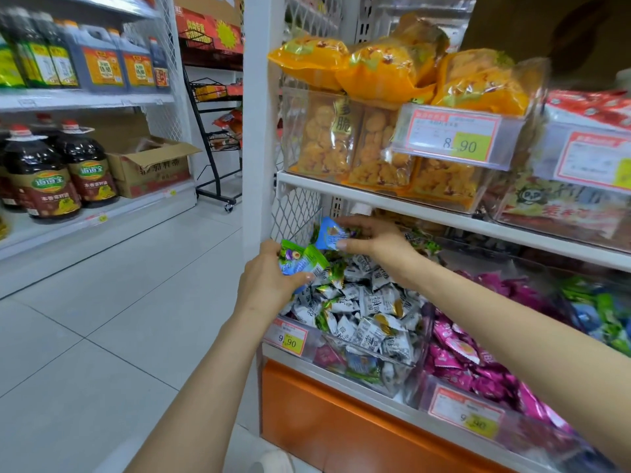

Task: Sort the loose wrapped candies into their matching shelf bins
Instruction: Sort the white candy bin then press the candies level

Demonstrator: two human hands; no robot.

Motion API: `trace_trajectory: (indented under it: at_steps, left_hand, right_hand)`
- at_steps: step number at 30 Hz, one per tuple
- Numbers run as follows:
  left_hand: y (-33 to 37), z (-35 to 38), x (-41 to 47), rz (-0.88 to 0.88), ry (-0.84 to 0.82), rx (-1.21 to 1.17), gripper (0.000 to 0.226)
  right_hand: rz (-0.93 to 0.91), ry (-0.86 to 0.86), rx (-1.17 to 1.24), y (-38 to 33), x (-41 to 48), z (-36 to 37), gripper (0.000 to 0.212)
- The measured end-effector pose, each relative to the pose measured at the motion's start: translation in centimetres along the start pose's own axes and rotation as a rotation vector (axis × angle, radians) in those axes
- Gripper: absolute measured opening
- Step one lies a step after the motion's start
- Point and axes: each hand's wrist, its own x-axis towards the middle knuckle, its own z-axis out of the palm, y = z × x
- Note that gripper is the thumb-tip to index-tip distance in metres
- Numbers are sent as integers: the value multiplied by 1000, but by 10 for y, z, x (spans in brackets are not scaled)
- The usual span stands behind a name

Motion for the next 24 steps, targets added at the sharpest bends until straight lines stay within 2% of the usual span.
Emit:
trace_trajectory:
  at_steps: [6, 11, 15, 19, 24]
  left_hand:
    - [16, 6, -17, 114, -32, -122, 39]
    - [47, 33, -48, 224, -212, -182, 41]
    - [82, 74, -89, 287, -377, -117, 59]
    - [128, 131, -116, 424, -555, -87, 57]
    - [214, 204, -124, 521, -617, -118, 65]
  right_hand:
    - [70, 161, 50, 3, -48, -26, 24]
    - [109, 305, 157, 10, -117, -63, 16]
    - [188, 448, 153, 30, -195, -104, 18]
    - [314, 657, 121, 45, -260, -151, 17]
    - [311, 865, 113, 52, -288, -218, 19]
